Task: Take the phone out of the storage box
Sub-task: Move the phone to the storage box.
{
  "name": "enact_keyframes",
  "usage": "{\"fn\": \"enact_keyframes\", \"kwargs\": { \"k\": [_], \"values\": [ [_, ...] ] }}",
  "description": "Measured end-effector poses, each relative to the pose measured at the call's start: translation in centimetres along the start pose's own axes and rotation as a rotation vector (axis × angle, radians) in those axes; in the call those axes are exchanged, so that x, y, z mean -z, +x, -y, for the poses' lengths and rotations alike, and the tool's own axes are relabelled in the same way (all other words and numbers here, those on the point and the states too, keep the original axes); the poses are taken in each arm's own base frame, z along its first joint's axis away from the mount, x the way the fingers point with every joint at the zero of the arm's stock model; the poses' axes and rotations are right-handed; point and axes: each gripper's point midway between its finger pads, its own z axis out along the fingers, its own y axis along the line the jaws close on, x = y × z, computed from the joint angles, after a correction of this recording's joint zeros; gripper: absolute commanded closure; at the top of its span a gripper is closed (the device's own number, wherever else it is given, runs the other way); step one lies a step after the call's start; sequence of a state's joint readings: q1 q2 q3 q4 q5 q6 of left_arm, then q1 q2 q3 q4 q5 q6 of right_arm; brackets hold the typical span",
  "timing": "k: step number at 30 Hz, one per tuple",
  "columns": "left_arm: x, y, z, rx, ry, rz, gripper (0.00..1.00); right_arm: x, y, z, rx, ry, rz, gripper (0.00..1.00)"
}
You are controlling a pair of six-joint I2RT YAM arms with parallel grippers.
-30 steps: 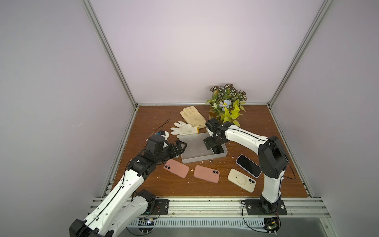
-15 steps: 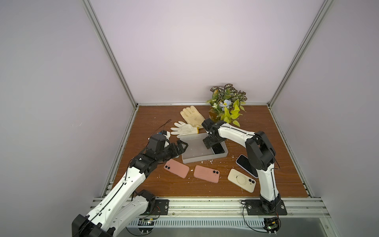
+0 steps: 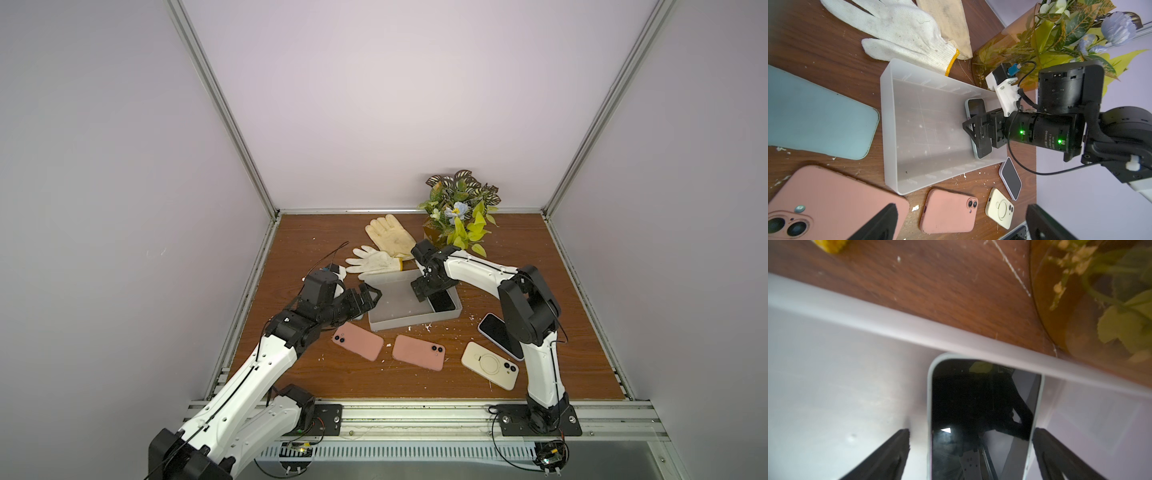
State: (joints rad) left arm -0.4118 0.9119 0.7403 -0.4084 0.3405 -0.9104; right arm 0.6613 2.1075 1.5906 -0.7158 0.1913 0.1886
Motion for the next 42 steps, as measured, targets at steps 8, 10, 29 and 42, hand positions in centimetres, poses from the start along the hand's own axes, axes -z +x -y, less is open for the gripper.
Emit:
{"fn": "enact_keyframes", "kwargs": {
  "k": [8,10,29,42],
  "values": [
    [0.1,-0.2,0.3,-0.001,-0.001,0.0,0.01,-0.1,0.3,-2.4,-0.011,-0.137,-0.005,0.01],
    [0.1,-0.2,0.3,-0.001,0.0,0.001,0.01,0.1,0.4,-3.0,0.001,-0.156,-0.004,0.01],
    [0.5,0.2,-0.1,0.016,0.01,0.014,0.01,3.2,0.2,-4.2,0.069,-0.127,0.04,0.01],
    [0.7,0.2,0.0,0.02,0.016,0.02,0.01,2.9,2.2,-5.8,0.059,-0.233,0.006,0.01]
  ]
}}
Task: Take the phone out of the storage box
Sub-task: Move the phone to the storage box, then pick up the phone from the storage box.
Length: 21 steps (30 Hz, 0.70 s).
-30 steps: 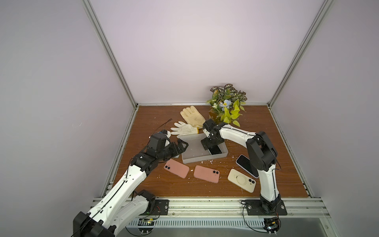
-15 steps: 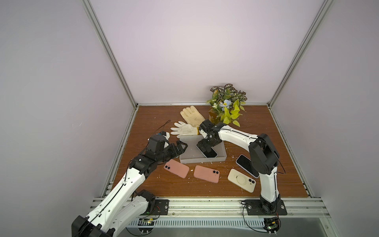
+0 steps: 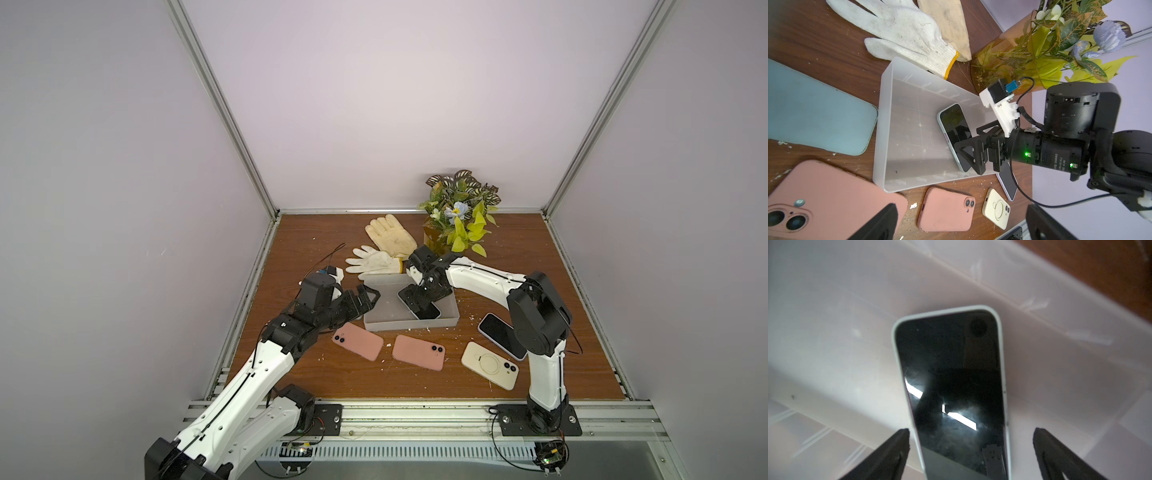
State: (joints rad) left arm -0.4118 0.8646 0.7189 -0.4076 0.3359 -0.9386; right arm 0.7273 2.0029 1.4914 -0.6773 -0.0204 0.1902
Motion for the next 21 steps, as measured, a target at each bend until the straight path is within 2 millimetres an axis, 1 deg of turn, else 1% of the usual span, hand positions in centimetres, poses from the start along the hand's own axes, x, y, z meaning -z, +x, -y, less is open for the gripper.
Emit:
{"fn": "enact_keyframes", "kwargs": {
  "k": [4,14,17,19,21],
  "values": [
    [0.2,0.0,0.0,-0.001,0.004,0.004,0.01,0.0,0.0,-0.7,0.023,-0.038,0.0,0.01],
    [0.3,0.1,0.0,-0.003,0.008,0.007,0.01,-0.1,0.0,-0.7,0.057,-0.039,-0.004,0.01],
    [0.2,0.2,-0.2,-0.001,0.003,0.003,0.01,-0.6,0.2,-0.7,0.065,-0.044,-0.015,0.01],
    [0.3,0.3,-0.2,-0.001,0.001,0.001,0.01,-1.1,0.6,-1.0,0.072,-0.062,-0.032,0.01],
    [0.3,0.3,-0.2,-0.002,0.002,0.001,0.01,-1.2,0.6,-1.3,0.082,-0.079,-0.036,0.01]
  ]
}}
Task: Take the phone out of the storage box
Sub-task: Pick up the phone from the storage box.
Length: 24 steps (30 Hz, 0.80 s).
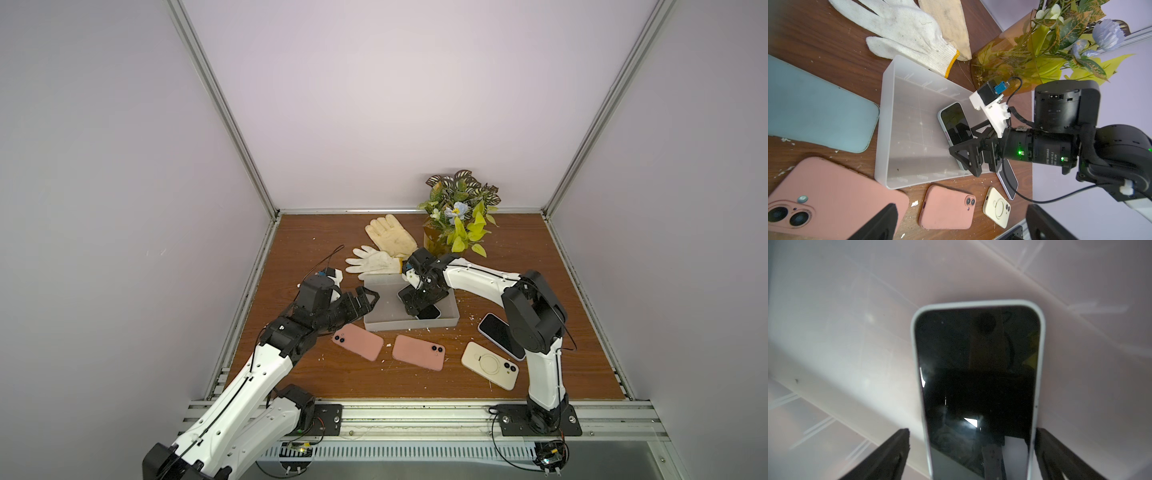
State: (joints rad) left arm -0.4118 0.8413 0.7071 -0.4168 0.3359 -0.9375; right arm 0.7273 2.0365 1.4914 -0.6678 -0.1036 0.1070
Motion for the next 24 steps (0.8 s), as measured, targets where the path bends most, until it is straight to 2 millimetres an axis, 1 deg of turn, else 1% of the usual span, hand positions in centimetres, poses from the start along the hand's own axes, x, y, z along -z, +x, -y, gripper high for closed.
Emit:
{"fn": "enact_keyframes", "kwargs": {
  "k": [4,8,18,24],
  "values": [
    [0.0,0.1,-0.2,-0.001,-0.003,-0.002,0.01,0.0,-0.2,-0.5,0.013,-0.033,0.006,0.01],
    [0.0,0.2,-0.3,-0.001,-0.009,-0.005,0.01,0.0,-0.2,-0.5,0.018,-0.031,0.007,0.01],
    [0.0,0.2,-0.6,-0.008,-0.018,-0.007,0.01,-0.5,-0.5,0.7,0.03,0.069,0.011,0.01],
    [0.0,0.2,-0.8,-0.01,-0.027,-0.011,0.01,-0.5,-0.5,1.2,0.031,0.095,0.013,0.01]
  ]
}}
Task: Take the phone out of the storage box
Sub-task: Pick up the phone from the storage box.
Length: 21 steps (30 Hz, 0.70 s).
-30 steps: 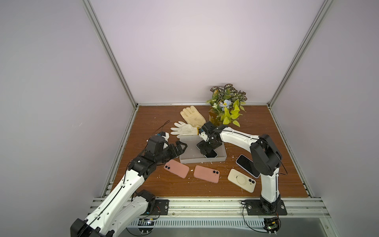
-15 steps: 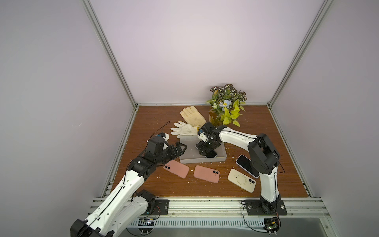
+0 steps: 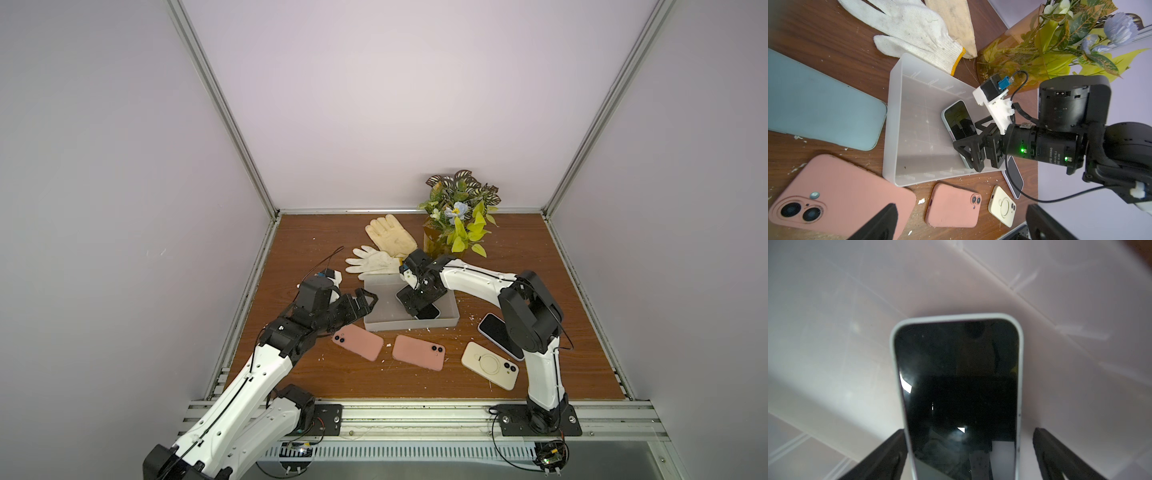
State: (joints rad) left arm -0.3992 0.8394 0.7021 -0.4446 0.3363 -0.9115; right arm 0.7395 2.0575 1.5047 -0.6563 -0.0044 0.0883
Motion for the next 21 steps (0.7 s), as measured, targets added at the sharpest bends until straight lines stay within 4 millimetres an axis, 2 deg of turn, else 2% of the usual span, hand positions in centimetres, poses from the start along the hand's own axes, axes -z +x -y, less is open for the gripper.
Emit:
{"fn": "enact_keyframes", "kwargs": {
  "k": [18,21],
  "values": [
    [0.69,0.2,0.03,0.0,0.004,0.005,0.01,-0.18,-0.17,-0.72,0.024,-0.03,0.005,0.01],
    [0.69,0.21,0.0,0.001,0.003,0.005,0.01,-0.31,-0.21,-0.72,0.024,-0.029,0.006,0.04]
  ]
}}
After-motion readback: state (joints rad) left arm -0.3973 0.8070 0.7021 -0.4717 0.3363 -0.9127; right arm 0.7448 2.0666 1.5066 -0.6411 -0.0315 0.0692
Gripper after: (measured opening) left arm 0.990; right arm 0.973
